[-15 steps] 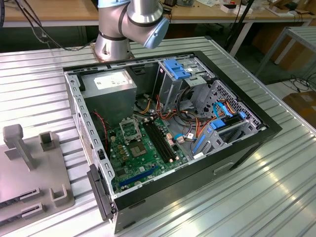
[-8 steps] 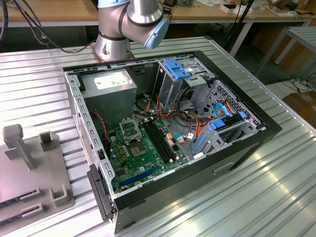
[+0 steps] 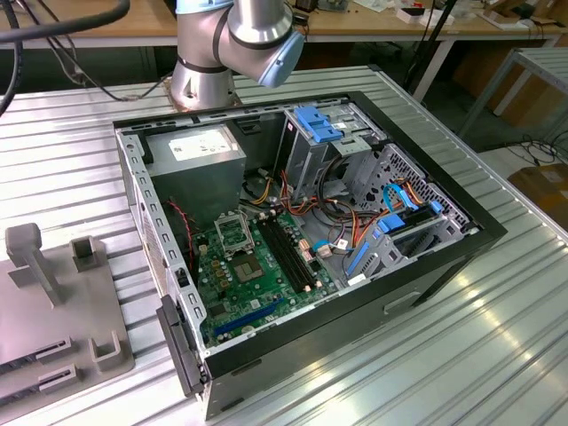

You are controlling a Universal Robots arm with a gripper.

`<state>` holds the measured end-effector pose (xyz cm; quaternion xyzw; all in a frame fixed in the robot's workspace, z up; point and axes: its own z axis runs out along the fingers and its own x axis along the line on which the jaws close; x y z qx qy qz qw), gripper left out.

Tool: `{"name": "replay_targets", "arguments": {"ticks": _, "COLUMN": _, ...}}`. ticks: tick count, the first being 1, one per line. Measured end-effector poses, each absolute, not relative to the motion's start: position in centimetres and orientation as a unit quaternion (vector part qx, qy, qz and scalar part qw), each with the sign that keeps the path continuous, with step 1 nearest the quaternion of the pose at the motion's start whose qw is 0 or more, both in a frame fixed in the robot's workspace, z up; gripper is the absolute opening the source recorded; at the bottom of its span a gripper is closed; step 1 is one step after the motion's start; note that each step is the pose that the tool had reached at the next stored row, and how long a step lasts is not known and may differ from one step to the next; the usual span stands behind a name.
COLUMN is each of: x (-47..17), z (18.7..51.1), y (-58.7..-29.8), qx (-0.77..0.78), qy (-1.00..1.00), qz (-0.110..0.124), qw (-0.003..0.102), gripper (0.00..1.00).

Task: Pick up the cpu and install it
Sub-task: 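Pick up the cpu and move it towards the insertion slot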

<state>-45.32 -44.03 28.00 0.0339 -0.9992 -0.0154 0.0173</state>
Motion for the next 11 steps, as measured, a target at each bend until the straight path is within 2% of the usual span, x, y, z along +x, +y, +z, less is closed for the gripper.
{"name": "replay_targets", "arguments": {"ticks": 11, "x": -45.3, "z": 26.3, "y": -44.0, "qx": 0.034, "qy": -0.999, "qz": -0.015, "qw": 0.017, "gripper": 0.6}}
